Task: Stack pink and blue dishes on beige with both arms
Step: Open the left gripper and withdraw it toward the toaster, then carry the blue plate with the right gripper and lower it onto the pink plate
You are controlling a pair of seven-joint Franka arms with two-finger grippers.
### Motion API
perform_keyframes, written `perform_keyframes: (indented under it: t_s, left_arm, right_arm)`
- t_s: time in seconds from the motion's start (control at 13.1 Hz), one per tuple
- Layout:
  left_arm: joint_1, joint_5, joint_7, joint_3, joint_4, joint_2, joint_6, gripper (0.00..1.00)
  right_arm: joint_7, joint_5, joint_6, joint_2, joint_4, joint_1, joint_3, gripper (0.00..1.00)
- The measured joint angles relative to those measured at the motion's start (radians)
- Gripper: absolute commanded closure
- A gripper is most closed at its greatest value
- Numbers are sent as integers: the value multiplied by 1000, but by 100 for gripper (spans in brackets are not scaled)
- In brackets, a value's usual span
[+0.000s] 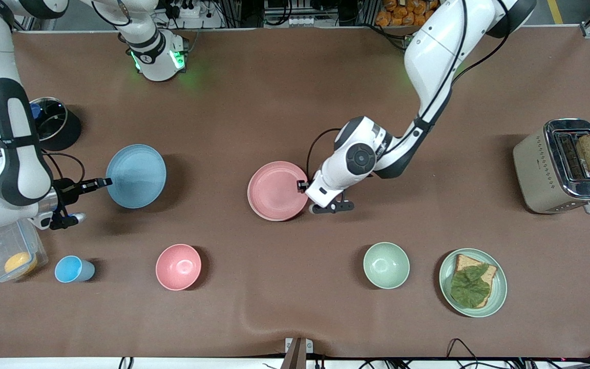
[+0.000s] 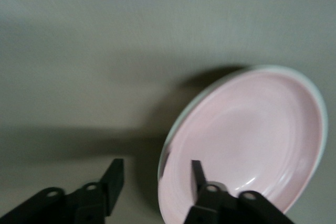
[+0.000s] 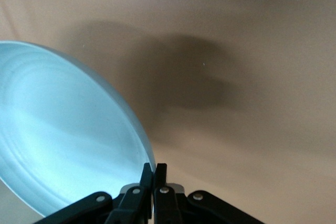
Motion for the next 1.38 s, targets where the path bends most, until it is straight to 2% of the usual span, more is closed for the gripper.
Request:
perform_keyframes:
  t_s: [0.15,0.46,0.76,0.99,1.15,1.38]
  left_arm:
    - [72,46,0,1,21,-99,-118,0]
    - [205,211,15,1,28,-363,-412,0]
    - [322,228,174,5,25,-551,-558,0]
    - [405,228,281,6,27,-602,-609,0]
    - [417,228,287,5,47,-615,-657,0]
    - [416,228,300,6,105,-623,-724,0]
  right_arm:
    - [0,1,-1,0,1,0,0,100]
    - [0,3,-1,0,7,3,3,100]
    - [-1,4,-15,0,25,0,1,100]
    - [0,8,-46,0,36,21,12,100]
    - [19,30,-48,-2,45,53,28,100]
    - [132,104,-42,-9,58,156,47,100]
